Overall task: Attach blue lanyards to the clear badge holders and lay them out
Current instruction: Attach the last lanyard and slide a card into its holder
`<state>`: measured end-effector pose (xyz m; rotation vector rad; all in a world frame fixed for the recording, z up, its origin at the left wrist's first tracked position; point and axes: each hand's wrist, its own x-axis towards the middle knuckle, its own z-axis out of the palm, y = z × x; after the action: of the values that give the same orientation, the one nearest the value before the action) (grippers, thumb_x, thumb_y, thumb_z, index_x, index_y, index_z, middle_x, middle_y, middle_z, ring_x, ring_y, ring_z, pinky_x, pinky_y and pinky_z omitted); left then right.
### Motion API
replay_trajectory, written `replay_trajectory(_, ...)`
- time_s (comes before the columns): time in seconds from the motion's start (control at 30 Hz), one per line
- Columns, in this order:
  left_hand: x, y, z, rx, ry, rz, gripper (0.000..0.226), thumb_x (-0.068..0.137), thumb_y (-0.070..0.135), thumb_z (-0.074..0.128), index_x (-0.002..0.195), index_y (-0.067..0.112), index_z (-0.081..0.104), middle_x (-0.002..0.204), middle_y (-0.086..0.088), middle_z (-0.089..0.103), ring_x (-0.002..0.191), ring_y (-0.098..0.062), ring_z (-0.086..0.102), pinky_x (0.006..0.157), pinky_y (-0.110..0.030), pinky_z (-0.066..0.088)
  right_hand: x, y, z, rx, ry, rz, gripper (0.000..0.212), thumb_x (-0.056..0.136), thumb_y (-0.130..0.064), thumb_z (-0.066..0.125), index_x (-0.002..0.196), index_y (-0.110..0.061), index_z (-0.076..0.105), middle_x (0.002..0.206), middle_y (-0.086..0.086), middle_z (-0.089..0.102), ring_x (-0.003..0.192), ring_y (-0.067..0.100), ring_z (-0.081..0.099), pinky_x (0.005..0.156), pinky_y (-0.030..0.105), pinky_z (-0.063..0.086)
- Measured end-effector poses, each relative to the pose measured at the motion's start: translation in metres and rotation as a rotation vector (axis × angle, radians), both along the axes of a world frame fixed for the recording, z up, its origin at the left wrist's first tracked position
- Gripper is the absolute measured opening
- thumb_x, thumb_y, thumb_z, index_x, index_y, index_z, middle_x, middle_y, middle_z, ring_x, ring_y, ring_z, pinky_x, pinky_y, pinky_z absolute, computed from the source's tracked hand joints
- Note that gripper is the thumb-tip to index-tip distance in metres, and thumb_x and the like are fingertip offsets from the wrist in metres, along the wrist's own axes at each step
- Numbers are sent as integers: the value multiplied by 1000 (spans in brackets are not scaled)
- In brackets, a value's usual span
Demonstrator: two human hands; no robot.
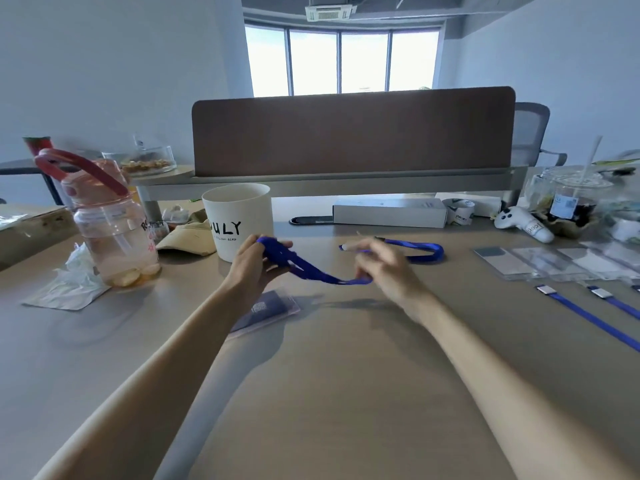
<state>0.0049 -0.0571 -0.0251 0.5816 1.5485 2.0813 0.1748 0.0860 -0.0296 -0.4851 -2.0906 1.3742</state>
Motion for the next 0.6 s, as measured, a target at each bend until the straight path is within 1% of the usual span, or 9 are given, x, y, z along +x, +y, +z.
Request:
replay_trajectory(0.1,8,6,15,166,-92,-109,28,97,1,26,89,9,51,78,-10,64,73,-26,63,69,-36,53,-16,-21,-7,147,-205,227,51,98,-15,50,146,-25,34,73,-6,68,78,5,63,86,23,46)
replay_trajectory(0.17,10,7,20,206,-103,-176,28,95,0,24,86,9,49,66,-8,56,62,-22,56,67,-36,50,-30,-29,-4,273,-284,255,63,97,-18,51,151,-30,22,80,-2,70,85,13,65,90,30,48)
replay_trajectory(0.23,15,3,25,228,-108,-221,27,92,0,23,84,9,47,59,-5,51,57,-20,51,64,-34,47,-41,-36,2,356,-334,268,53,96,-16,50,144,-27,32,86,2,68,84,19,63,86,34,50)
replay_trajectory(0.3,18,-8,30,249,-106,-225,27,92,1,22,83,9,46,57,-4,47,57,-19,47,63,-33,45,-53,-42,5,377,-315,270,29,98,-16,46,126,-21,45,91,0,65,80,18,61,81,36,51)
replay_trajectory(0.37,13,-22,37,213,-48,-186,26,94,3,24,85,10,47,64,-5,49,63,-20,50,67,-33,49,-64,-47,10,351,-273,248,10,103,-22,40,106,-18,49,92,-4,62,79,13,59,80,35,51)
replay_trajectory(0.47,-14,-44,49,-137,305,24,27,99,8,30,91,17,55,90,-7,60,90,-24,58,85,-43,51,-82,-50,26,210,-246,267,19,106,-30,32,95,-22,45,81,-2,51,72,13,47,68,30,43)
replay_trajectory(0.5,-25,-50,56,-274,432,82,28,99,11,32,92,20,57,92,-6,60,90,-23,57,81,-41,52,-89,-49,35,157,-241,257,21,106,-31,30,95,-22,44,79,0,47,69,13,42,62,29,39)
replay_trajectory(0.53,-37,-55,64,-359,505,123,27,99,13,34,93,20,59,85,-4,59,82,-20,56,71,-36,52,-98,-45,45,139,-238,224,22,105,-32,29,95,-21,44,79,1,45,68,14,41,57,28,35)
replay_trajectory(0.6,-60,-63,82,-381,508,120,21,97,13,41,96,16,62,65,-2,51,59,-15,49,53,-27,41,-120,-36,69,66,-211,153,25,102,-31,28,89,-20,46,76,-1,44,63,13,40,47,22,30)
